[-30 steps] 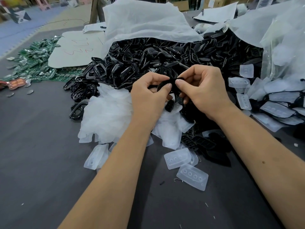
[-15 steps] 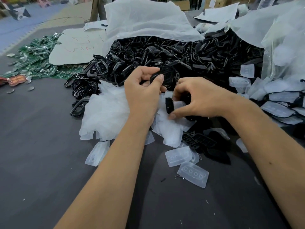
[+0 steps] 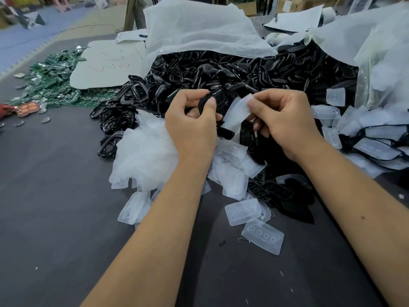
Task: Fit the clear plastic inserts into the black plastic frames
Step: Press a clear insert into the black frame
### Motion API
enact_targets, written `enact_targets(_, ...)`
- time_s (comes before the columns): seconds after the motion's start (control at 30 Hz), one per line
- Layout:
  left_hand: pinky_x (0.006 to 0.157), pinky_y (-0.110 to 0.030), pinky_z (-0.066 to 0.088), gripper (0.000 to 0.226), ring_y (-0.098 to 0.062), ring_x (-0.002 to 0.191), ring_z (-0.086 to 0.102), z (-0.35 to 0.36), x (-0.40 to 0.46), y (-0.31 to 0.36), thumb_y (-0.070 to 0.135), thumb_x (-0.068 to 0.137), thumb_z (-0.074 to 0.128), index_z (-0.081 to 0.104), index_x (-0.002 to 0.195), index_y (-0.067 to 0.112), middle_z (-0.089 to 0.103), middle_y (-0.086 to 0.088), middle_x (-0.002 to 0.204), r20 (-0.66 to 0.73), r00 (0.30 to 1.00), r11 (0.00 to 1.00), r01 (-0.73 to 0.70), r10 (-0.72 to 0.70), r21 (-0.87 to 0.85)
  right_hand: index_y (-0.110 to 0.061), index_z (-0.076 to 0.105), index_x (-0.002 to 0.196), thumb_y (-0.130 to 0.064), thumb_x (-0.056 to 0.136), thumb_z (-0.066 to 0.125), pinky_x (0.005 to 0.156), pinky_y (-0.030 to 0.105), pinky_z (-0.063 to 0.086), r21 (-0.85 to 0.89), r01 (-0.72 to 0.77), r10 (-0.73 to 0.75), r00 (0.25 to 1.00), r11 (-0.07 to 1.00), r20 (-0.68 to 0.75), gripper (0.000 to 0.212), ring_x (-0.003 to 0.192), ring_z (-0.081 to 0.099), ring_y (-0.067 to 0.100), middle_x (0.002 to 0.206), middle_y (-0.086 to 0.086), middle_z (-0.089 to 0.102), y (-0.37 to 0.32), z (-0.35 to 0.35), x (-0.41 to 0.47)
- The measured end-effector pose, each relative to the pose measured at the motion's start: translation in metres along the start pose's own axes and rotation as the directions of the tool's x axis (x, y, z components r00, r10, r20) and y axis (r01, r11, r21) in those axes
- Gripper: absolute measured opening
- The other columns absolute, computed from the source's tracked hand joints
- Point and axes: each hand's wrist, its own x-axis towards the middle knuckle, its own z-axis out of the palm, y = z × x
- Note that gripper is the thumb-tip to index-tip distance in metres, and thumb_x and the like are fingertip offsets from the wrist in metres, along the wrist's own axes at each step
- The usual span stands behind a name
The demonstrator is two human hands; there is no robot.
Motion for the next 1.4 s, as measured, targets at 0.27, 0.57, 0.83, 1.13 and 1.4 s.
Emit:
enact_targets(0.27,0.060,-0.028,0.055,0.013,-0.019,0.061,0.073,-0.0009,-0.0014,-0.0002,-0.001,0.091,0.071,0.070,0.093,0.011,0.066,0.000,0.081,0.021,1.000,0.999,0.005,-0.006,0.044,-0.016,0.071,0.091,-0.014,0.096,0.073,0.040,0.022,0.038,0.158,-0.018,0.021,1.000,0.987,-0.018,0.006,0.048,0.058,0.015,0.070,0.005,0.073,-0.0013,-0.0020,0.0021)
enact_targets(0.57,0.059,-0.025,0.054,0.014,-0.018,0.060,0.072,-0.0008,-0.0021,-0.0014,-0.002,0.092,0.071,0.069,0.092,0.012,0.067,-0.007,0.086,0.035,0.999,1.000,0.004,-0.005,0.021,-0.009,0.078,0.091,-0.009,0.095,0.075,0.040,0.021,0.038,0.207,-0.005,0.026,0.995,0.978,-0.100,0.005,0.051,0.057,0.011,0.068,0.002,0.070,-0.0026,-0.0011,0.0016)
enact_targets(0.83,0.060,-0.023,0.053,0.014,-0.026,0.066,0.072,-0.0007,-0.0014,-0.0020,-0.002,0.092,0.071,0.068,0.092,0.012,0.067,-0.019,0.091,0.026,1.000,1.000,-0.016,0.016,0.005,-0.013,0.075,0.082,-0.012,0.089,0.082,0.041,0.022,0.037,0.217,-0.001,0.027,0.992,0.976,-0.121,0.010,0.051,0.052,0.012,0.063,0.000,0.065,-0.0033,-0.0032,0.0011)
enact_targets(1.13,0.059,-0.023,0.053,0.011,-0.021,0.062,0.071,-0.0010,-0.0015,-0.0037,-0.003,0.092,0.071,0.069,0.095,0.007,0.065,-0.010,0.087,0.050,0.999,1.000,-0.007,0.008,-0.022,-0.014,0.066,0.082,-0.009,0.098,0.070,0.044,0.023,0.037,0.325,-0.057,0.085,0.994,0.944,-0.074,0.018,0.057,0.052,0.013,0.068,0.001,0.061,-0.0048,-0.0062,0.0026)
enact_targets(1.4,0.057,-0.022,0.052,0.013,-0.016,0.058,0.068,-0.0030,-0.0012,-0.0031,-0.008,0.092,0.069,0.067,0.096,0.004,0.068,-0.013,0.084,0.174,0.985,0.991,0.008,0.016,-0.132,-0.011,0.063,0.088,-0.002,0.100,0.064,0.040,0.022,0.039,0.139,-0.086,0.091,0.995,0.987,-0.033,0.015,0.048,0.054,0.012,0.063,-0.004,0.066,0.0018,-0.0028,0.0049)
